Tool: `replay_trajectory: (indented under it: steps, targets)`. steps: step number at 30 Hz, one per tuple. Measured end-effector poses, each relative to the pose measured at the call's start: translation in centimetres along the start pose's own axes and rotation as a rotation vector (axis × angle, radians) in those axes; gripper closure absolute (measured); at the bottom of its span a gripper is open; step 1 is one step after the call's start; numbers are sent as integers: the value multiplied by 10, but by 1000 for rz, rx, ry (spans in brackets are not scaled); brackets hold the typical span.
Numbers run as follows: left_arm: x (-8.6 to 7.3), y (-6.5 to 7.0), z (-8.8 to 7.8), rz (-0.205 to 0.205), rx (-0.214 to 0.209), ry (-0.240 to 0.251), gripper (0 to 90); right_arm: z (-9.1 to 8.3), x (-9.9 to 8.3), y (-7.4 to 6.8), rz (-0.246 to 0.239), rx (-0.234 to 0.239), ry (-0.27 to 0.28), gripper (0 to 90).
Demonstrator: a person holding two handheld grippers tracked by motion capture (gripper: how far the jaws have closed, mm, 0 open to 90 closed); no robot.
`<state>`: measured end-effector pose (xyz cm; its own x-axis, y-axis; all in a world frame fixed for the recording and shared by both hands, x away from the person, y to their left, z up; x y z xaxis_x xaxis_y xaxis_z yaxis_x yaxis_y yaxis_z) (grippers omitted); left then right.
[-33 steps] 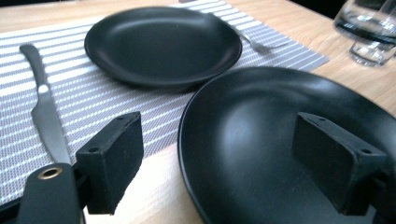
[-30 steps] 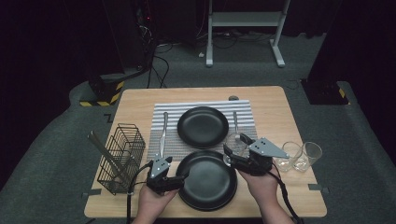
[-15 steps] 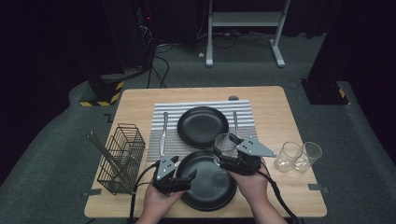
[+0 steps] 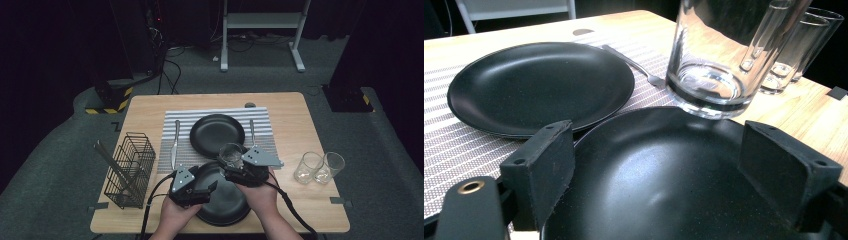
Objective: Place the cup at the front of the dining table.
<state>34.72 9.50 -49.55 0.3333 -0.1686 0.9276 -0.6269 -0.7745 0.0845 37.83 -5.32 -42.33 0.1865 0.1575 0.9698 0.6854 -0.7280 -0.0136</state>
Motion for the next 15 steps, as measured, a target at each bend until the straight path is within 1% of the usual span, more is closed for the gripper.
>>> replay_trajectory:
  steps: [7,11,13,15]
  targets:
    - [1,2,2,1,-7,9,153,8,-2,-9,-4,20,-7,283]
    - [5,8,4,12,-19,28,153,11,-3,-13,-3,33,-10,283]
    - [6,10,5,21,-23,30,154,11,-2,-16,-2,38,-7,283]
    - [8,11,6,22,-26,33,154,12,-2,-18,2,44,-7,283]
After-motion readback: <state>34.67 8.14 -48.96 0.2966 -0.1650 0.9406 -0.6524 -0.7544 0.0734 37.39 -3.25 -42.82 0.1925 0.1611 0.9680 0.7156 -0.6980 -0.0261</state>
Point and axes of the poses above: each handheld gripper's, and its own axes: z roughly forward along the jaws, x roughly out of its top, y roughly to its right, the point moved 6 cm from there along z, roughly forward along the jaws, and after that the axes turned 2 degrees about y, right-handed, at the moved point
